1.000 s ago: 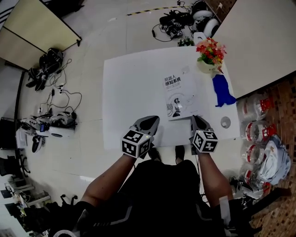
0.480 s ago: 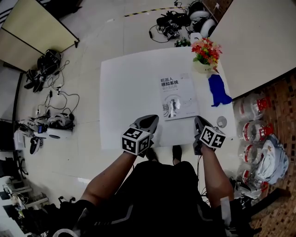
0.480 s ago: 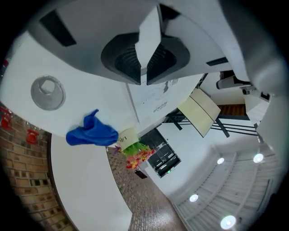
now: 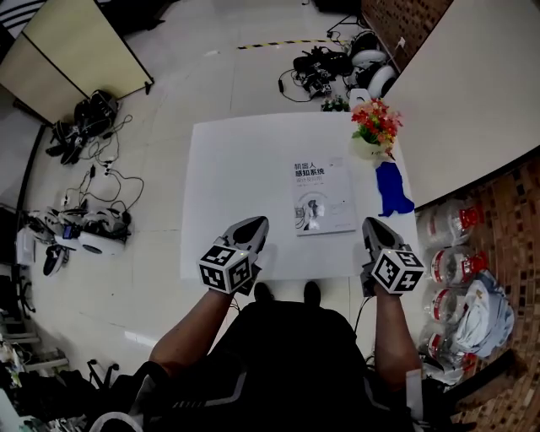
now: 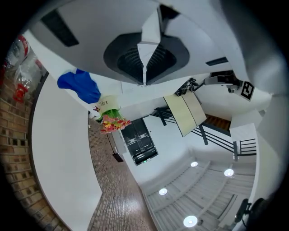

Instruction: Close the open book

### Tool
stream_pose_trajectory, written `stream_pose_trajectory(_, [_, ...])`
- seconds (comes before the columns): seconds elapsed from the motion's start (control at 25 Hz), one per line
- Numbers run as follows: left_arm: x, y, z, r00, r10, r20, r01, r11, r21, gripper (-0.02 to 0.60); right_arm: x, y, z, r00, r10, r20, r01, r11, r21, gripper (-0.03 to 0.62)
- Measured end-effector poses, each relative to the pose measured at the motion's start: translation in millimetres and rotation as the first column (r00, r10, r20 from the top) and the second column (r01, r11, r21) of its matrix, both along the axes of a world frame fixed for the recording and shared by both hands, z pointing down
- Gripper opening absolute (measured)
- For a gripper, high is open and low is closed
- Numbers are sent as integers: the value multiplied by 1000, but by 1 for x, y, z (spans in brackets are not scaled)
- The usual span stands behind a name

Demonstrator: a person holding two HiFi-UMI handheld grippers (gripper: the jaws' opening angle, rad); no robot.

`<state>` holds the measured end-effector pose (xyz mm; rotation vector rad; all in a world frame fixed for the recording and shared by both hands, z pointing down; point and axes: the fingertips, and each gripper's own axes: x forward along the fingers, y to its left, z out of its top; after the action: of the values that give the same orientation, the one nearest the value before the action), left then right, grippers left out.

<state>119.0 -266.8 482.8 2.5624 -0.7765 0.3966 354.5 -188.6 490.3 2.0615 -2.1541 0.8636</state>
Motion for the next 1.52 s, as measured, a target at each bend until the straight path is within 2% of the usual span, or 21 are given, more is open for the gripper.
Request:
stream_pose_trajectory(0.12, [-2, -3, -17, 999, -29, -26, 30, 999, 43, -5, -6, -4, -16, 999, -50, -12, 51, 998, 35, 8])
stream_pose_trajectory(0.36, [7, 6, -49, 994, -40, -99, 48, 996, 77, -5, -17, -3, -40, 987, -135, -85, 141, 988, 67, 8])
stream_pose_trajectory(0.52, [9, 25, -66, 993, -56, -102, 65, 994, 93, -5, -18, 2, -50, 978, -173, -114, 180, 982, 55, 8])
stream_pose_trajectory(0.76, [-8, 53, -85, 992, -74, -103, 90, 982, 167, -5, -32, 15, -64, 974, -186, -128, 201, 972, 120, 8])
stream_pose_trajectory(0.96, [-49, 96, -97, 985, -37, -170, 69, 979, 189, -5, -78, 55, -89, 966, -189, -178, 215, 966, 141, 8])
stream_pose_trajectory(1.08, [-78, 130, -98, 982, -16, -187, 54, 977, 204, -5, -113, 87, -104, 964, -166, -209, 199, 969, 145, 8])
stream_pose_trajectory(1.2, [-108, 164, -95, 979, 10, -201, 30, 981, 194, -5, -148, 122, -112, 960, -148, -236, 184, 973, 137, 8])
stream_pose_trajectory(1.32, [-135, 192, -94, 979, -5, -205, 41, 984, 172, -5, -176, 157, -124, 953, -151, -263, 191, 973, 132, 8])
stream_pose_trajectory(1.52, [-143, 248, -113, 978, 10, -207, 33, 978, 204, -5, -194, 219, -151, 947, -159, -279, 211, 963, 167, 8])
